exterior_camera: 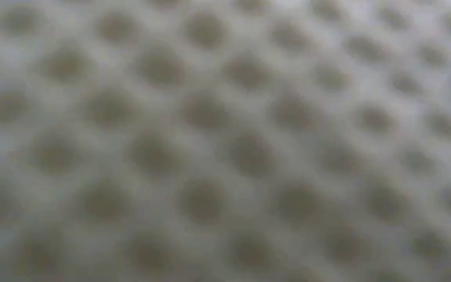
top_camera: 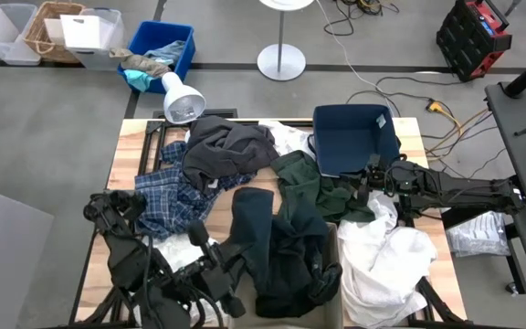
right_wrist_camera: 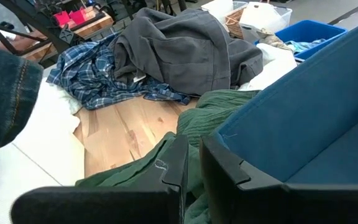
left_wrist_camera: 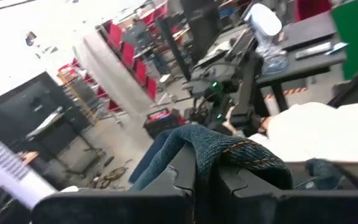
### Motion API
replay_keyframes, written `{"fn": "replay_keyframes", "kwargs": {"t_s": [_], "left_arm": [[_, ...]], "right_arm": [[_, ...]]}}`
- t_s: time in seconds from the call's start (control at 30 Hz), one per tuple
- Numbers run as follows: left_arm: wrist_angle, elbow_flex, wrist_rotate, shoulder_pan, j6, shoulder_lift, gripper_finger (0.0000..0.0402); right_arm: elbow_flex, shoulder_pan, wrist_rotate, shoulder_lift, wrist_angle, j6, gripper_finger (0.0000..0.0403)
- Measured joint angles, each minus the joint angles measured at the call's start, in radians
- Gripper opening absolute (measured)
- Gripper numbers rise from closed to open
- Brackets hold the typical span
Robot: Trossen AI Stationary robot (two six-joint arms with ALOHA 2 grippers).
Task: Sort clothes
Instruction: Put the dark blue pants into the brown laundry organizer
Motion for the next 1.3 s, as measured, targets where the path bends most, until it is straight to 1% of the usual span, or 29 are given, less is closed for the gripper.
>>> {"fn": "replay_keyframes", "kwargs": {"t_s": [0.07, 0.17, 0.3, 0.4, 0.47, 0.6, 0.7, 0.77, 0.8, 0.93, 0.97, 1.0, 1.03, 1.17, 1.23, 1.3], "left_arm": [[0.064, 0.0, 0.063, 0.013, 0.046, -0.001, 0.0], [0.113, 0.0, 0.207, 0.049, 0.076, 0.001, 0.0], [0.132, -0.006, 0.34, 0.112, 0.085, 0.004, 0.0], [0.148, -0.022, 0.48, 0.163, 0.084, 0.004, 0.0], [0.15, -0.048, 0.58, 0.192, 0.095, 0.004, 0.0], [0.155, -0.141, 0.706, 0.254, 0.117, 0.003, 0.0], [0.199, -0.218, 0.901, 0.309, 0.162, 0.004, 0.0], [0.203, -0.261, 0.989, 0.34, 0.206, -0.001, 0.0], [0.206, -0.279, 1.051, 0.355, 0.24, -0.006, 0.0], [0.185, -0.35, 1.376, 0.435, 0.326, -0.042, 0.0], [0.186, -0.372, 1.446, 0.46, 0.333, -0.053, 0.0], [0.188, -0.396, 1.494, 0.482, 0.344, -0.061, 0.0], [0.191, -0.415, 1.504, 0.502, 0.349, -0.065, 0.0], [0.245, -0.495, 1.488, 0.571, 0.356, -0.06, 0.0], [0.295, -0.532, 1.49, 0.598, 0.362, -0.057, 0.0], [0.321, -0.546, 1.513, 0.617, 0.348, -0.057, 0.0]], "right_arm": [[0.0, 0.0, 0.0, 0.0, 0.0, 0.0, 0.0034], [0.0, 0.0, 0.0, 0.0, 0.002, 0.0, 0.0034], [0.0, 0.0, 0.0, 0.0, 0.008, 0.0, 0.0034], [0.0, 0.0, 0.0, 0.0, 0.009, -0.003, 0.0034], [0.0, 0.0, 0.0, 0.0, 0.011, -0.003, 0.0034], [0.0, 0.0, 0.0, 0.0, 0.011, -0.003, 0.0034], [0.005, 0.0, 0.0, 0.0, 0.012, -0.006, 0.0034], [0.021, 0.0, 0.001, 0.0, 0.026, -0.016, 0.0034], [0.029, 0.0, 0.001, 0.0, 0.039, -0.024, 0.0034], [0.081, 0.0, -0.008, 0.0, 0.1, -0.084, 0.0034], [0.094, 0.0, -0.019, 0.0, 0.113, -0.11, 0.0034], [0.106, 0.0, -0.023, -0.001, 0.124, -0.132, 0.0034], [0.119, 0.0, -0.025, -0.001, 0.13, -0.15, 0.0034], [0.148, 0.0, -0.025, 0.012, 0.152, -0.195, 0.0034], [0.159, 0.0, -0.026, 0.028, 0.183, -0.184, 0.0034], [0.188, 0.0, -0.043, 0.046, 0.203, -0.14, 0.0034]]}}
